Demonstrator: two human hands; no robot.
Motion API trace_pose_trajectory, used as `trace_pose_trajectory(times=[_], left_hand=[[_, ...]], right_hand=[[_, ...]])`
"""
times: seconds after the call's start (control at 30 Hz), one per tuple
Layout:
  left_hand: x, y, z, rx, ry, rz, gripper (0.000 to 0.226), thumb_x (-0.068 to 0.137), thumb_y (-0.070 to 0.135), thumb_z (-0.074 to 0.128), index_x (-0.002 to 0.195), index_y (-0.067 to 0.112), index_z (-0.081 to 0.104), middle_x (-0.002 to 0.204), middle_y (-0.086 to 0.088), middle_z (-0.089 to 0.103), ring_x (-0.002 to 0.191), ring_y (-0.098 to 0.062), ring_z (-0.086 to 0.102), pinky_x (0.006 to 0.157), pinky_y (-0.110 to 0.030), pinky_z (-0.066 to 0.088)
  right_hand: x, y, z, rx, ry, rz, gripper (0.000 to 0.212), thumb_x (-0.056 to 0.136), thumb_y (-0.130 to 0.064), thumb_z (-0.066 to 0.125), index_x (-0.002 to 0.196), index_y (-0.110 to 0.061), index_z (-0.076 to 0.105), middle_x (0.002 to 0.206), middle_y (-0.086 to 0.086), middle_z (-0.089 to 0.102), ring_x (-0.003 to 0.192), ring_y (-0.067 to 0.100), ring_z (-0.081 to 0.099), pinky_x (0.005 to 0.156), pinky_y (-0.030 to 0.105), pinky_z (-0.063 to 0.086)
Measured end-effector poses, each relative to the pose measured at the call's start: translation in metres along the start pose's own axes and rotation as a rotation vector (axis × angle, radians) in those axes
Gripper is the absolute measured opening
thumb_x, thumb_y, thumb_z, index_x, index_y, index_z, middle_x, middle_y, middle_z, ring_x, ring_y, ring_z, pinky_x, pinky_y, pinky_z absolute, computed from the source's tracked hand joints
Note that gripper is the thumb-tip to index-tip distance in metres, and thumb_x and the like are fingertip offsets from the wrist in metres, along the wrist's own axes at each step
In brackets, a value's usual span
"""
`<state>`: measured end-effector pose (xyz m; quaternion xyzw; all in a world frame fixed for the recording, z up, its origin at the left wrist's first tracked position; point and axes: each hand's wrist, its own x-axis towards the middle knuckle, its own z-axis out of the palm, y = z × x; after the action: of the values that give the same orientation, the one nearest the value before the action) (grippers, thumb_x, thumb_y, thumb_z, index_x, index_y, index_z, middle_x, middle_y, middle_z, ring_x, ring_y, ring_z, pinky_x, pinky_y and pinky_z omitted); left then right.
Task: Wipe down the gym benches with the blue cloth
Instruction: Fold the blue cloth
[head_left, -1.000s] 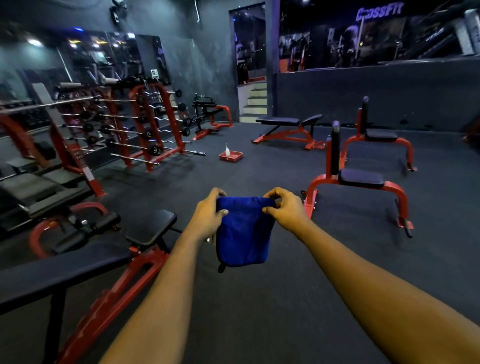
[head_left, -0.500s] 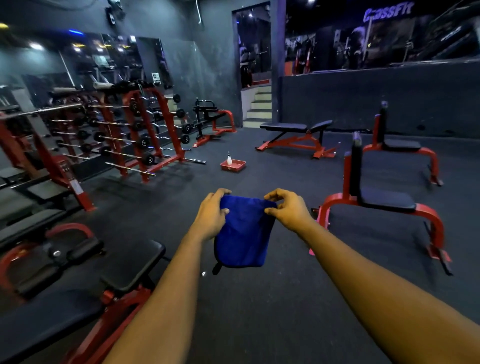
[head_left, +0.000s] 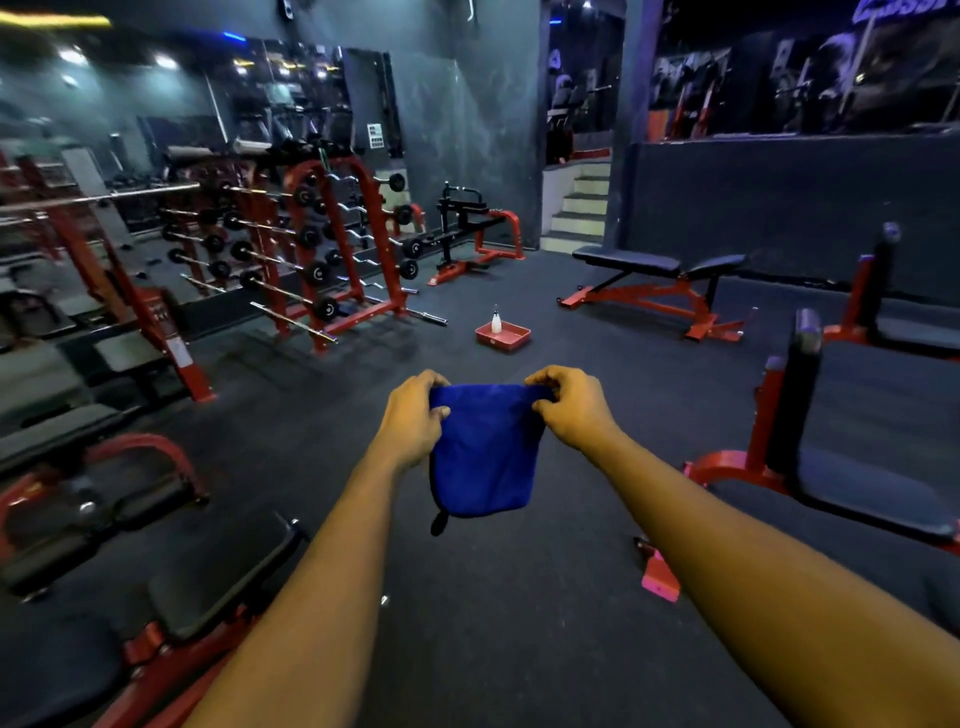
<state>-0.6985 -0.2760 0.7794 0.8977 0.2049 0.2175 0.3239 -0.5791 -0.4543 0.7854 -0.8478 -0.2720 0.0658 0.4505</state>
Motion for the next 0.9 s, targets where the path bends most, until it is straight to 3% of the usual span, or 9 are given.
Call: trace_pose_trajectory(times=[0.07, 0.13, 0.2, 0.33, 0.5, 0.53, 0.67, 0.8, 0.9], left_hand=[[0.035, -0.011, 0.011, 0.022, 0.001, -0.009, 0.020, 0.092, 0.003, 0.060, 0.107, 0.016, 0.058, 0.113, -0.003, 0.061, 0.100, -0.017, 0.057, 0.088, -0.032, 0.047], [0.071, -0.024, 0.020, 0.096, 0.002, -0.009, 0.016, 0.093, 0.009, 0.059, 0.103, 0.021, 0.056, 0.110, 0.001, 0.060, 0.102, -0.017, 0.054, 0.098, -0.040, 0.039], [0.111, -0.038, 0.024, 0.163, 0.015, -0.003, 0.014, 0.094, 0.011, 0.057, 0.099, 0.023, 0.054, 0.106, 0.004, 0.058, 0.102, -0.015, 0.049, 0.099, -0.043, 0.029], [0.190, -0.066, 0.023, 0.107, -0.028, 0.001, 0.012, 0.096, 0.013, 0.053, 0.096, 0.024, 0.049, 0.093, 0.006, 0.058, 0.093, -0.017, 0.052, 0.090, -0.042, 0.034], [0.295, -0.092, 0.011, -0.027, -0.073, 0.022, 0.014, 0.096, 0.013, 0.054, 0.090, 0.025, 0.049, 0.088, -0.003, 0.062, 0.078, -0.021, 0.059, 0.065, -0.035, 0.046], [0.341, -0.105, 0.016, -0.045, -0.071, 0.023, 0.012, 0.095, 0.012, 0.054, 0.091, 0.022, 0.050, 0.088, -0.005, 0.062, 0.076, -0.019, 0.058, 0.063, -0.033, 0.046], [0.380, -0.110, 0.025, -0.064, -0.053, 0.046, 0.009, 0.093, 0.004, 0.055, 0.093, 0.012, 0.052, 0.088, -0.006, 0.062, 0.075, -0.018, 0.058, 0.062, -0.031, 0.047], [0.473, -0.134, 0.053, -0.064, -0.059, 0.045, 0.010, 0.092, 0.002, 0.055, 0.092, 0.011, 0.052, 0.087, -0.004, 0.061, 0.074, -0.015, 0.056, 0.059, -0.024, 0.045], [0.538, -0.145, 0.071, -0.044, -0.061, 0.060, 0.010, 0.094, 0.004, 0.054, 0.093, 0.013, 0.051, 0.086, -0.005, 0.060, 0.069, -0.014, 0.054, 0.057, -0.025, 0.043]], right_hand=[[0.039, 0.009, 0.011, -0.011, 0.006, 0.014, 0.032, 0.092, 0.008, 0.056, 0.113, -0.015, 0.066, 0.117, 0.006, 0.065, 0.098, 0.012, 0.058, 0.083, 0.024, 0.051], [0.078, 0.018, 0.023, -0.015, 0.024, 0.035, 0.029, 0.093, 0.002, 0.055, 0.099, -0.025, 0.062, 0.107, 0.001, 0.067, 0.099, 0.016, 0.061, 0.094, 0.036, 0.052], [0.117, 0.023, 0.033, -0.066, 0.042, 0.030, 0.026, 0.094, -0.006, 0.056, 0.093, -0.032, 0.056, 0.092, -0.009, 0.062, 0.099, 0.015, 0.059, 0.108, 0.049, 0.039], [0.196, 0.019, 0.050, -0.076, 0.019, 0.037, 0.019, 0.099, -0.012, 0.052, 0.102, -0.030, 0.056, 0.092, -0.011, 0.059, 0.096, 0.012, 0.052, 0.114, 0.053, 0.020], [0.295, 0.006, 0.069, -0.022, 0.055, 0.007, 0.029, 0.097, -0.009, 0.054, 0.090, -0.036, 0.052, 0.087, -0.020, 0.053, 0.099, 0.016, 0.057, 0.109, 0.056, 0.037], [0.345, 0.011, 0.080, 0.008, 0.062, 0.006, 0.031, 0.097, -0.008, 0.055, 0.088, -0.037, 0.051, 0.088, -0.019, 0.055, 0.102, 0.018, 0.059, 0.108, 0.056, 0.039], [0.384, 0.017, 0.087, 0.069, 0.101, -0.003, 0.027, 0.097, -0.005, 0.054, 0.094, -0.032, 0.055, 0.099, -0.009, 0.061, 0.104, 0.019, 0.061, 0.102, 0.051, 0.047], [0.480, 0.037, 0.098, 0.115, 0.107, -0.036, 0.018, 0.098, -0.004, 0.054, 0.105, -0.020, 0.055, 0.110, 0.003, 0.063, 0.096, 0.016, 0.059, 0.087, 0.033, 0.053], [0.550, 0.052, 0.100, 0.134, 0.108, -0.067, 0.016, 0.098, -0.005, 0.053, 0.108, -0.018, 0.055, 0.106, -0.002, 0.061, 0.093, 0.011, 0.058, 0.080, 0.025, 0.050]])
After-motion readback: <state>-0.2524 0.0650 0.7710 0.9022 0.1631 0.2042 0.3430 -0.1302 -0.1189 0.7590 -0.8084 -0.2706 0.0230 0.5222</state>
